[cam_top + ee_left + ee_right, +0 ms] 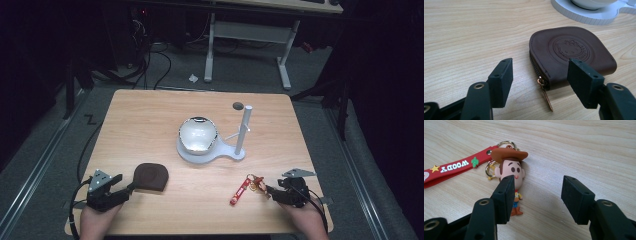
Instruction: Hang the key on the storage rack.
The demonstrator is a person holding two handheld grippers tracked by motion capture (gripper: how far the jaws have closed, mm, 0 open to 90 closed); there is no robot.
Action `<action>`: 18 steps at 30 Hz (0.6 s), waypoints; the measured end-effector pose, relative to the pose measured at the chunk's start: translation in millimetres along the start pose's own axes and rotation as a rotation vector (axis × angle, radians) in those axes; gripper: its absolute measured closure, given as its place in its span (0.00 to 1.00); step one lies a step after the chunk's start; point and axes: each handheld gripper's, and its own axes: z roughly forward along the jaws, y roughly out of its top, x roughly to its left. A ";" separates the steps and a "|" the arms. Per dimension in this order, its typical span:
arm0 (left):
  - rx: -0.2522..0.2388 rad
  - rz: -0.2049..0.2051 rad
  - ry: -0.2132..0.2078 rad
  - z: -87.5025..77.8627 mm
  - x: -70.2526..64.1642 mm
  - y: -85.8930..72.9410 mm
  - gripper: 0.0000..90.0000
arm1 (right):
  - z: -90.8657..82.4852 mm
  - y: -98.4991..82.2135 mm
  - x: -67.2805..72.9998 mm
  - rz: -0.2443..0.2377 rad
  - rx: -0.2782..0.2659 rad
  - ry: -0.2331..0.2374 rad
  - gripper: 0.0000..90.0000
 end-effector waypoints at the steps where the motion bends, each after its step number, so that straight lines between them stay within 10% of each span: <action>1: 0.002 0.002 -0.001 0.1 -0.2 0.0 0.42 | 0.0 0.7 0.1 -0.001 -0.001 0.003 0.49; 18: 0.009 0.001 -0.017 1.6 0.3 -1.1 0.42 | -6.8 11.1 8.8 -0.098 0.111 0.008 0.52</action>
